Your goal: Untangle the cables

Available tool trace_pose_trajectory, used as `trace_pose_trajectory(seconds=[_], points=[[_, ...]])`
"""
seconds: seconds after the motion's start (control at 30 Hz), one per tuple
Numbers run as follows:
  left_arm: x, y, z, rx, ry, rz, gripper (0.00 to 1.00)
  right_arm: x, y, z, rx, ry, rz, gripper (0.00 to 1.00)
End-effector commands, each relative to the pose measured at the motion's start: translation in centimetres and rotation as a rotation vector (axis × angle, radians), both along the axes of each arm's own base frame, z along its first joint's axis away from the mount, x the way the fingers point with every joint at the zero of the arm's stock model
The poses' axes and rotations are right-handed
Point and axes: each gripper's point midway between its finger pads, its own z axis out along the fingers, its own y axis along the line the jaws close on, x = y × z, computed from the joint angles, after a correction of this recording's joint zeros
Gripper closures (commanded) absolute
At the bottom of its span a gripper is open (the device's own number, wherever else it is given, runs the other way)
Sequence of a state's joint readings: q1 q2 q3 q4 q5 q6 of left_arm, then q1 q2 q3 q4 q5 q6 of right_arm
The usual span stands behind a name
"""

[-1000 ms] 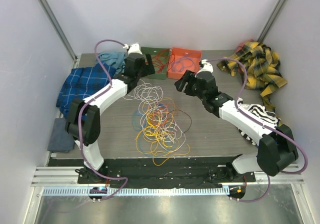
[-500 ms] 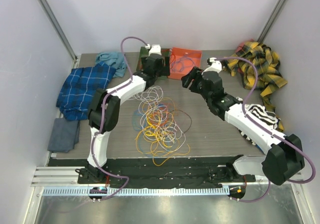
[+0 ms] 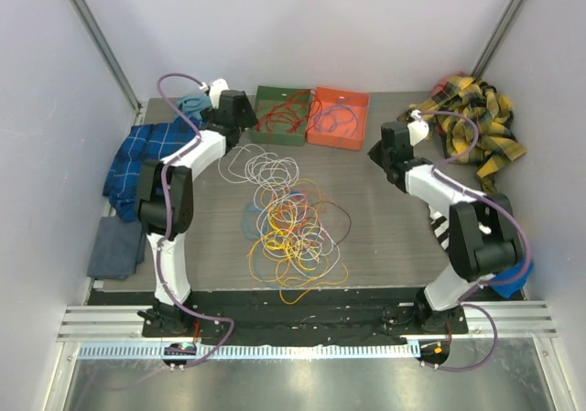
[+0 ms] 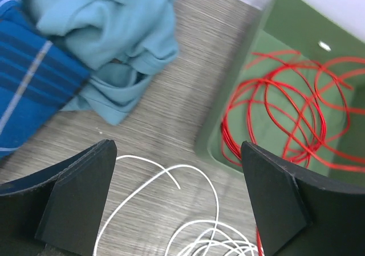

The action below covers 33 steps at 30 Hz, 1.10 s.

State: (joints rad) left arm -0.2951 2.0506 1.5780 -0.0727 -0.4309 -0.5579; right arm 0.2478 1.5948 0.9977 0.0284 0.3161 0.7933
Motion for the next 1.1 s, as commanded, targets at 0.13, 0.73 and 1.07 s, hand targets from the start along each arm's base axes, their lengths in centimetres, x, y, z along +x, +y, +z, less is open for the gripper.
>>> trace_pose_trajectory(seconds=[0.13, 0.73, 1.07], points=[[3.9, 0.3, -1.2, -0.115, 0.001, 0.019, 0.06, 8.8, -1.2, -1.6, 0.066, -0.039, -0.088, 0.99], [6.5, -4.5, -7.4, -0.340, 0.106, -0.106, 0.24, 18.6, -1.3, -9.5, 0.275, 0.011, -0.059, 0.99], [4.6, -7.9, -7.5, -0.349, 0.119, -0.175, 0.29, 21.1, -0.4, -8.5, 0.329, -0.029, -0.011, 0.99]])
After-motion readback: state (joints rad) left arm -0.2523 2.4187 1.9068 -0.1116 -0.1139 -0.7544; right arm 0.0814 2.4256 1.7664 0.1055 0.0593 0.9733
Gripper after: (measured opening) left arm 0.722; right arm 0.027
